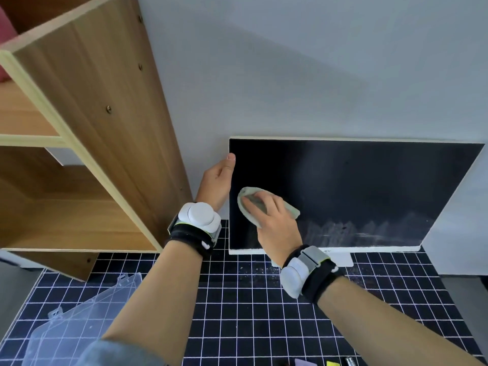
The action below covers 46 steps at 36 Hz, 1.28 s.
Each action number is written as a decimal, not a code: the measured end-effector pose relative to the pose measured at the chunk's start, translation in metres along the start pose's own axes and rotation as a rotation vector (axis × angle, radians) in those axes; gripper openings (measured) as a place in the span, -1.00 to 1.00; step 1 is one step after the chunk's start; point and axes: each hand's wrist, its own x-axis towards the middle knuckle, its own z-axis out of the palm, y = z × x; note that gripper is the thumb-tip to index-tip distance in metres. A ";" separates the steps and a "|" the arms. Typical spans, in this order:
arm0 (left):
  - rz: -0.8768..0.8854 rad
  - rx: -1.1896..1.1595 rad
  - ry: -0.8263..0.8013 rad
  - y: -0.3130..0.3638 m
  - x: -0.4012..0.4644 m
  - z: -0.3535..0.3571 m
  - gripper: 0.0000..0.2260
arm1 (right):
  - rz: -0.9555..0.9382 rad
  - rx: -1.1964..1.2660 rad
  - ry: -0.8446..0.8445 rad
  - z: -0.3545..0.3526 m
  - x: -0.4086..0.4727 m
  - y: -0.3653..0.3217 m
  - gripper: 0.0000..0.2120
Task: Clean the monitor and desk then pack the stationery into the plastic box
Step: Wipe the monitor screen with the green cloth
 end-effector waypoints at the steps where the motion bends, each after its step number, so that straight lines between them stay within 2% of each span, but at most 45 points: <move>1: 0.003 0.002 0.005 -0.002 0.001 0.000 -0.57 | -0.013 -0.008 -0.027 0.004 -0.003 0.001 -0.39; 9: -0.003 -0.002 0.018 -0.007 0.006 0.000 -0.49 | -0.031 -0.007 -0.260 0.024 -0.026 -0.003 -0.26; 13: -0.029 0.018 0.032 -0.003 0.005 0.001 -0.59 | -0.024 0.005 -0.308 0.037 -0.041 -0.004 -0.25; 17: -0.017 0.036 0.041 0.001 0.003 0.002 -0.56 | -0.024 0.007 -0.289 0.043 -0.046 -0.001 -0.23; 21: 0.008 0.022 0.053 0.005 0.005 0.004 -0.59 | -0.012 0.033 -0.250 0.042 -0.039 -0.001 -0.31; 24: 0.045 0.022 0.057 0.013 0.003 0.007 -0.61 | 0.020 0.063 -0.181 0.034 -0.031 -0.005 -0.32; 27: 0.041 0.075 0.063 0.018 0.004 0.010 -0.53 | 0.041 0.100 -0.072 0.028 -0.018 -0.008 -0.36; 31: 0.048 0.104 0.101 0.015 0.008 0.014 -0.63 | 0.065 0.097 0.012 0.020 0.000 -0.011 -0.33; 33: 0.057 0.113 0.101 0.016 0.008 0.014 -0.57 | 0.066 0.089 0.036 0.018 0.006 -0.011 -0.34; 37: 0.075 0.112 0.094 0.018 0.007 0.014 -0.56 | 0.037 0.052 0.009 0.019 0.005 -0.010 -0.37; 46: 0.072 0.109 0.096 0.014 0.009 0.012 -0.54 | -0.018 -0.025 -0.190 0.032 -0.017 -0.010 -0.40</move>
